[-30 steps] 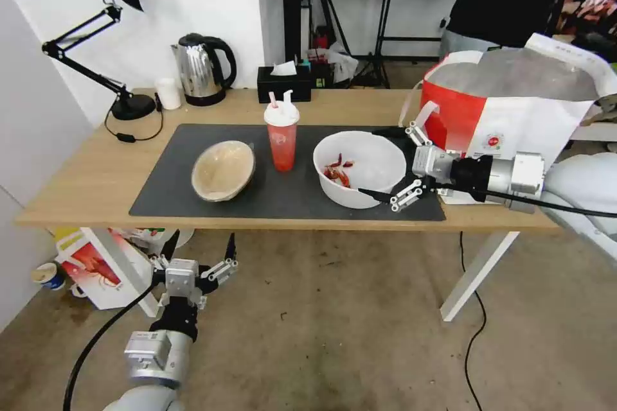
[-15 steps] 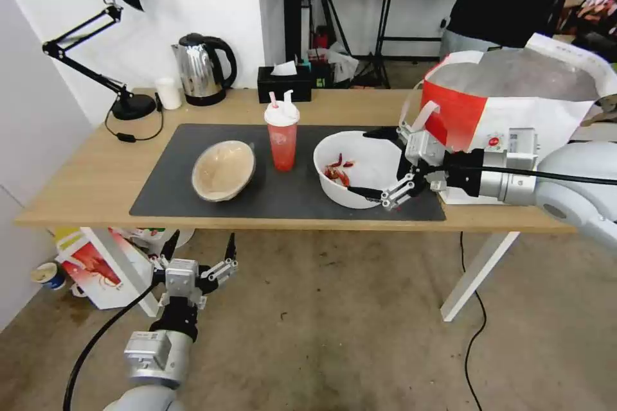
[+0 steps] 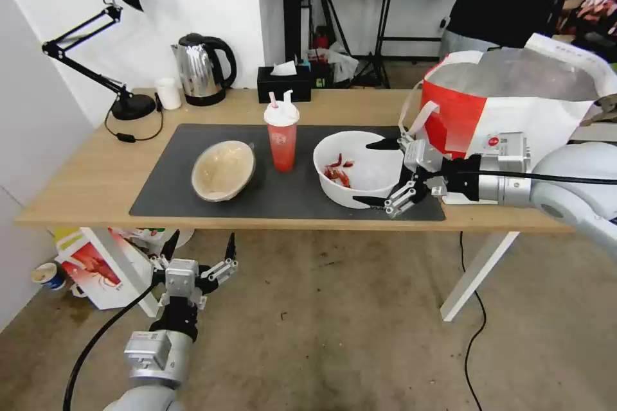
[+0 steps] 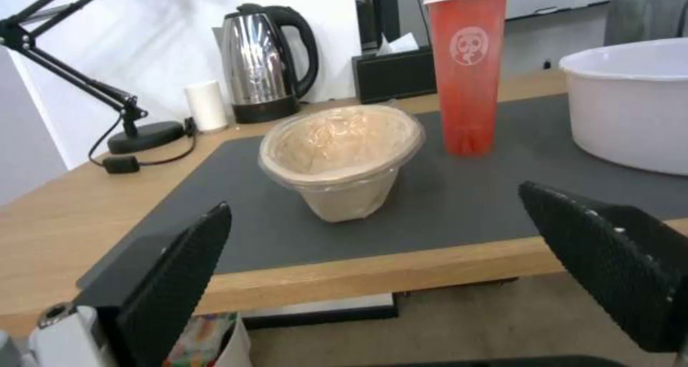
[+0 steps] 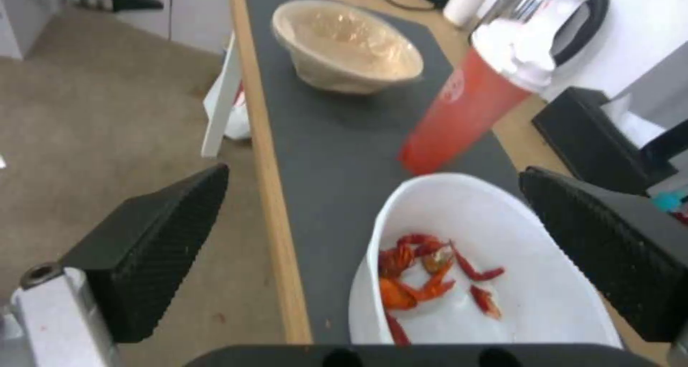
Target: Pick up the trash from the table and place it into the takeout bag.
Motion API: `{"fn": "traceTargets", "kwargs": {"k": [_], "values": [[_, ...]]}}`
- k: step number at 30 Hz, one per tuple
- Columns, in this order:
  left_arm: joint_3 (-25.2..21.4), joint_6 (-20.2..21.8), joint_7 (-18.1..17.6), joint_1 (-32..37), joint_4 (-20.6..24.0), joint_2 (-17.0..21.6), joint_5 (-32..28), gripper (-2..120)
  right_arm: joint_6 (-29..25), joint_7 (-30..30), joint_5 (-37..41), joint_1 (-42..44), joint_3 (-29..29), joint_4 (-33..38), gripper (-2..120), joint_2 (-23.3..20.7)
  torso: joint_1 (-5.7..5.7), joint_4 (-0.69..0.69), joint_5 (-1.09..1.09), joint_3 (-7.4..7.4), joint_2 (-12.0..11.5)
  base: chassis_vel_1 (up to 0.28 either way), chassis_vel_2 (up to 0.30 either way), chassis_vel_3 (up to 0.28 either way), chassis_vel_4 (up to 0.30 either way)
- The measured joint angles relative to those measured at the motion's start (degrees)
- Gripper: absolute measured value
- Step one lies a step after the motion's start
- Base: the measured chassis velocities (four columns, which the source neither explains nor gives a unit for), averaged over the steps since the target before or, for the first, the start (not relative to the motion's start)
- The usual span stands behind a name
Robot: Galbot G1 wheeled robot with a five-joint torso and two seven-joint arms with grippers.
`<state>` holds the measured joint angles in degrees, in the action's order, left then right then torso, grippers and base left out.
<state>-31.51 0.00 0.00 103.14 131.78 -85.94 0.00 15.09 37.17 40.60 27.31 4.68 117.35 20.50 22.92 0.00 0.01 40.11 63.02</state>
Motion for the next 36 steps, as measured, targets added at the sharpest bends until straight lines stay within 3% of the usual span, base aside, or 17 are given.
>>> {"fn": "traceTargets", "kwargs": {"k": [6,13,23,36], "values": [[0.0,0.0,0.0,0.0,0.0,0.0,0.0,100,1.4,2.1,-1.1,-3.9,3.6,-2.5,100,1.7,0.00,0.01,0.00,0.00,0.0,0.000,0.000,0.000,0.000],[0.0,0.0,0.0,0.0,0.0,0.0,0.0,100,3.9,-1.4,0.6,-8.9,9.4,-3.1,100,3.0,0.00,0.01,-0.01,0.00,0.0,0.000,0.000,0.000,0.000],[0.0,0.0,0.0,0.0,0.0,0.0,0.0,100,12.9,-6.2,5.9,-12.7,12.0,-4.6,100,5.7,0.00,0.00,0.00,0.00,0.0,0.000,0.000,0.000,0.000],[0.0,0.0,0.0,0.0,0.0,0.0,0.0,100,23.2,-6.7,6.1,-17.3,15.1,-8.4,100,9.6,0.00,0.00,-0.01,0.00,0.0,0.000,0.000,0.000,0.000]]}}
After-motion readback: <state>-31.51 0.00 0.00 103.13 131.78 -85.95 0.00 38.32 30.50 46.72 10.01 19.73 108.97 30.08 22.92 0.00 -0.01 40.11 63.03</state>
